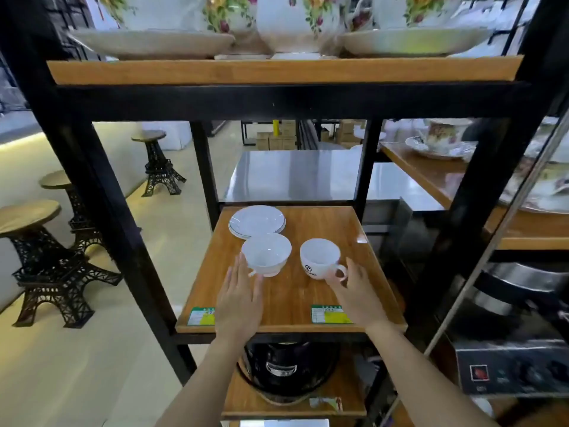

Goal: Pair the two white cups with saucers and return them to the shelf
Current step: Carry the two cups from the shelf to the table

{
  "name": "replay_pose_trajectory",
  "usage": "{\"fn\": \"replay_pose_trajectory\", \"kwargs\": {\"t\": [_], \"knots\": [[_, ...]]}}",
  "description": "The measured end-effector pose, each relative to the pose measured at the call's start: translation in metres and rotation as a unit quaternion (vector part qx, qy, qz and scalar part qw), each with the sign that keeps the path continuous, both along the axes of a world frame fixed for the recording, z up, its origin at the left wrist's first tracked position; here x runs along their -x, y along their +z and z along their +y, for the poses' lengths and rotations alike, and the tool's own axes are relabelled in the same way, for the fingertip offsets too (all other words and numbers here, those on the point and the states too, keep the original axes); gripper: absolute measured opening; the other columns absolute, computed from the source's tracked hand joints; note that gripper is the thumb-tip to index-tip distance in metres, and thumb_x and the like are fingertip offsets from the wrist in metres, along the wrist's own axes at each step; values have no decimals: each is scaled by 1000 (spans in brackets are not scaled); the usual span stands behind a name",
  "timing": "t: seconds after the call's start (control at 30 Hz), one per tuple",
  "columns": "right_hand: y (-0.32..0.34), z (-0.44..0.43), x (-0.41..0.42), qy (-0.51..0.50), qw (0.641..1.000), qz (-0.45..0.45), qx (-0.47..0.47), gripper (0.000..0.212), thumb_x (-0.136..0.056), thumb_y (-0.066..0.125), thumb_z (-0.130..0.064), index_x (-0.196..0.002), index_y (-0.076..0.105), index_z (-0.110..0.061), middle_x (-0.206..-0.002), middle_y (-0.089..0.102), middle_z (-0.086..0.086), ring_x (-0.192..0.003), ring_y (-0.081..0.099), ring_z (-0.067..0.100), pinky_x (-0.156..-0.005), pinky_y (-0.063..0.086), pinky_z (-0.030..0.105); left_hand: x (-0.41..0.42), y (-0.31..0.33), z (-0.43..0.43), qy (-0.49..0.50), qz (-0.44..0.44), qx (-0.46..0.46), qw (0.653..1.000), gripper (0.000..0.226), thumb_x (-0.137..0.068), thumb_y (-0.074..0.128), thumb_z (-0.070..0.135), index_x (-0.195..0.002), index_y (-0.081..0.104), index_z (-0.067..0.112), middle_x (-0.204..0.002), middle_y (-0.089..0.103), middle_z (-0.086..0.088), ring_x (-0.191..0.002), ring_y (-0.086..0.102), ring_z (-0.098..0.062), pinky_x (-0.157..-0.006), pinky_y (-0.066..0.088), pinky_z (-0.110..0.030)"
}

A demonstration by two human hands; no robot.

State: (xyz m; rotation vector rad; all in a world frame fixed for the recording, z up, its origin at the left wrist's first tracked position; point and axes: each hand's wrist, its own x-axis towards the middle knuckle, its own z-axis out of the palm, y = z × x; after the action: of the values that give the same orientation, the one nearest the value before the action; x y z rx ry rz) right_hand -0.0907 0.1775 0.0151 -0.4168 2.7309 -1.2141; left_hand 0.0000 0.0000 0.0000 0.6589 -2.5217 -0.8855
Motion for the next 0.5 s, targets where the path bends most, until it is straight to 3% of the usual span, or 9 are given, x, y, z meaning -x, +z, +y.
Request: {"fn": "replay_pose_trajectory", "kwargs": {"t": [0.1, 0.2, 0.27, 0.33, 0.4, 0.5], "knots": [[-5, -4, 5, 4, 995, -46, 83, 51, -83, 45, -61, -116, 50, -21, -118, 59, 3, -106, 59, 19, -89, 53, 41, 7, 0, -2, 18, 34, -82, 996, 52, -100, 34, 34, -148, 25, 17, -156, 27, -2, -142, 27, -21, -111, 27, -35], [-3, -7, 8, -24, 984, -106, 138, 33, -90, 51, -42, -112, 48, -17, -107, 59, 1, -100, 58, 18, -87, 51, 36, 12, 2, -3, 59, 65, -154, 984, 37, -99, 38, 28, -131, 46, 10, -124, 53, -8, -120, 49, -27, -91, 38, -32], [1, -9, 10, -55, 977, -140, 150, 30, -92, 48, -35, -114, 46, -14, -97, 57, 2, -89, 57, 17, -78, 49, 32, 17, 8, -4, 85, 58, -196, 975, 31, -99, 38, 28, -118, 52, 8, -105, 57, -8, -106, 54, -30, -78, 38, -32], [3, -10, 13, -66, 965, -193, 163, 34, -94, 45, -35, -119, 45, -12, -96, 57, 4, -86, 59, 18, -71, 50, 28, 21, 13, -6, 107, 43, -267, 957, 26, -98, 40, 30, -108, 53, 9, -107, 59, -12, -99, 56, -28, -72, 46, -34], [5, -12, 16, -72, 950, -247, 178, 39, -96, 44, -35, -124, 45, -8, -105, 59, 11, -86, 63, 22, -71, 53, 29, 25, 18, -5, 117, 36, -384, 915, 24, -97, 44, 30, -106, 52, 10, -116, 57, -14, -104, 57, -28, -70, 56, -37], [7, -14, 15, -64, 915, -314, 246, 45, -97, 46, -30, -133, 40, -4, -114, 56, 17, -94, 64, 27, -84, 55, 36, 27, 25, -1, 119, 45, -515, 848, 19, -96, 50, 24, -111, 48, 13, -133, 50, -16, -121, 52, -33, -73, 58, -42]]}}
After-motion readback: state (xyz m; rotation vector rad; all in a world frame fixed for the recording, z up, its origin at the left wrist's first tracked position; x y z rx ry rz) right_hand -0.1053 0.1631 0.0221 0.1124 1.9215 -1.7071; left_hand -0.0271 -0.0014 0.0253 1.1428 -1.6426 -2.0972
